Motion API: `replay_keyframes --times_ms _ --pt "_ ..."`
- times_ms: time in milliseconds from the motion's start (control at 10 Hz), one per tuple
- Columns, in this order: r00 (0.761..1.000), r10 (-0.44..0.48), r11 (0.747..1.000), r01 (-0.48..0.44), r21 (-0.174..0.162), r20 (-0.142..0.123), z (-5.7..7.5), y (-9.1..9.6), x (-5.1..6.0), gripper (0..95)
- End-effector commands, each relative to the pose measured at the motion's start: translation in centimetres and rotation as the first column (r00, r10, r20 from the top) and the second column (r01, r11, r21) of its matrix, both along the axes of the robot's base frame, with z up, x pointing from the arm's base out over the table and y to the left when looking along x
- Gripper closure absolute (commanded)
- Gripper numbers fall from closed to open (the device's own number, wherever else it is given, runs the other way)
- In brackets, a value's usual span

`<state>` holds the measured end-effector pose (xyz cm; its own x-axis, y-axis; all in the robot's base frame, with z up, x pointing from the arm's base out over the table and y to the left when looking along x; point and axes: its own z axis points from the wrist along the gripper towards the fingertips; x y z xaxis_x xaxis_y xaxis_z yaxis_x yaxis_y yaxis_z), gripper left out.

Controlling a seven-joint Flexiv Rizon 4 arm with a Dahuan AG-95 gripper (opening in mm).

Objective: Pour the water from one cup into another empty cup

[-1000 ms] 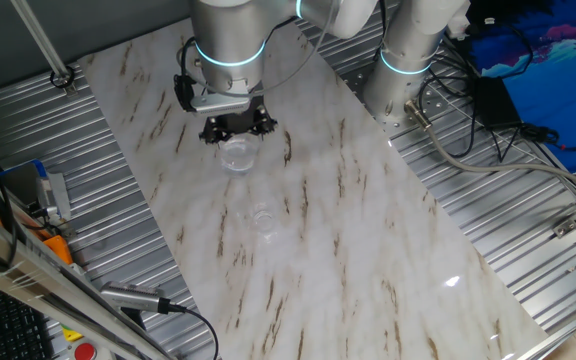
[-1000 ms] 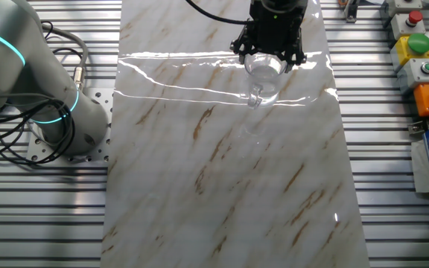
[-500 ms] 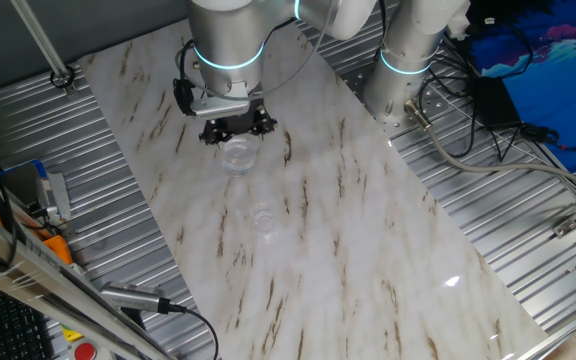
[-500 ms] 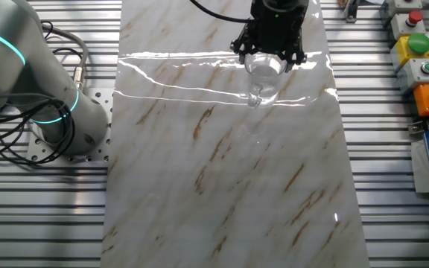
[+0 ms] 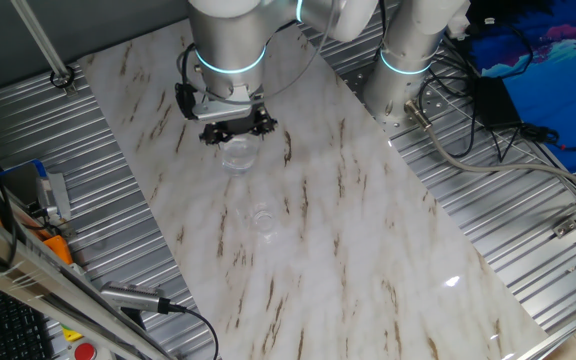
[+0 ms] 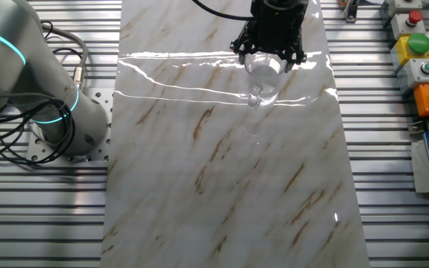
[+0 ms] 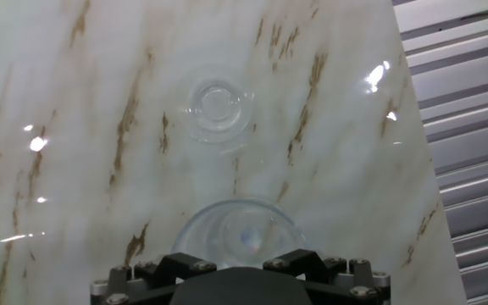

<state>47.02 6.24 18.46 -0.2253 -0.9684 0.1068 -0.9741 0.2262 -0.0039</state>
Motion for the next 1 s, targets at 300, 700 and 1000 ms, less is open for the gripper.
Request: replay_keyframes --times_ms 300,700,1000 --pt "1.000 0.012 0.999 -0.013 -0.048 -0.022 -1.1 0.8 1.4 95.0" --pt "0.999 0.012 0.991 -0.016 -0.132 -0.030 -2.2 1.9 1.3 95.0" --pt "0.999 0.021 0.975 -0.028 -0.222 -0.035 -2.7 2.4 1.3 95.0"
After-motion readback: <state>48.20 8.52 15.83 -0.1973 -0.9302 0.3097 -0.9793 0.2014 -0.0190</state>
